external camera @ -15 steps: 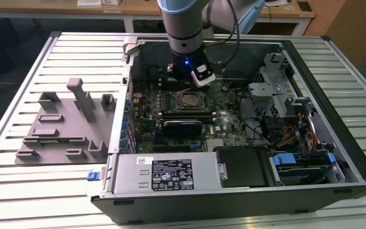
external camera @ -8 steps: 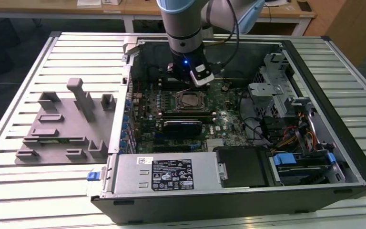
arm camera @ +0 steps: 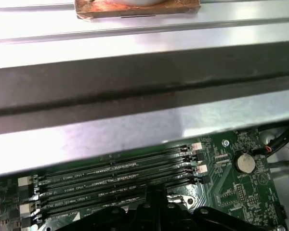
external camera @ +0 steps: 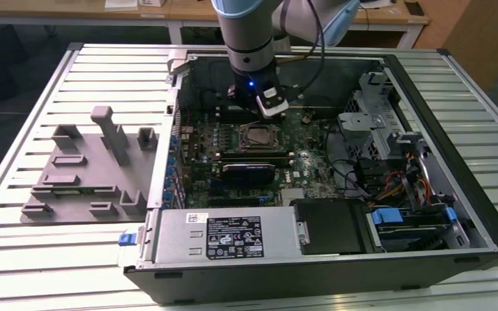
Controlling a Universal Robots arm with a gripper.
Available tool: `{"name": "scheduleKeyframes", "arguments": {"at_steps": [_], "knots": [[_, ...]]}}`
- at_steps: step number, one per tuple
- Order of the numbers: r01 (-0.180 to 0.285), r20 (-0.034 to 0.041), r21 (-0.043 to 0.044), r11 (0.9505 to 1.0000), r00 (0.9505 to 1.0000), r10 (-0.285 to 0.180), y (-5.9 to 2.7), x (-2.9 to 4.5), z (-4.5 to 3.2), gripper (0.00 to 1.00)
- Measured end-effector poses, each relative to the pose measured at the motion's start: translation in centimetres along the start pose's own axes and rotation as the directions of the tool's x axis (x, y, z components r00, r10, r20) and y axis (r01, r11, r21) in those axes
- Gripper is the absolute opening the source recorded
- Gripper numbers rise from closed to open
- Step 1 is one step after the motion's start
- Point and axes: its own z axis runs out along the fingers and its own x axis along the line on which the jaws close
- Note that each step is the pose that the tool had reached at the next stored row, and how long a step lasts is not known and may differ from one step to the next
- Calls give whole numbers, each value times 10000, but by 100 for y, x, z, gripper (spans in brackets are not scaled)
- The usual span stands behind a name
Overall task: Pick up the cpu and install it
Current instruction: 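Install the first cpu locking lever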
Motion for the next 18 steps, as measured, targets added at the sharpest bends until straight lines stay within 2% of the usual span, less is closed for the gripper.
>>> {"name": "scheduleKeyframes", "arguments": {"at_steps": [3,11,18], "knots": [[-238,61,38,9997,9997,238,-1,13,15,11],[-506,131,97,9987,9986,504,25,75,48,11],[-893,235,171,9959,9958,889,47,86,72,11]]}}
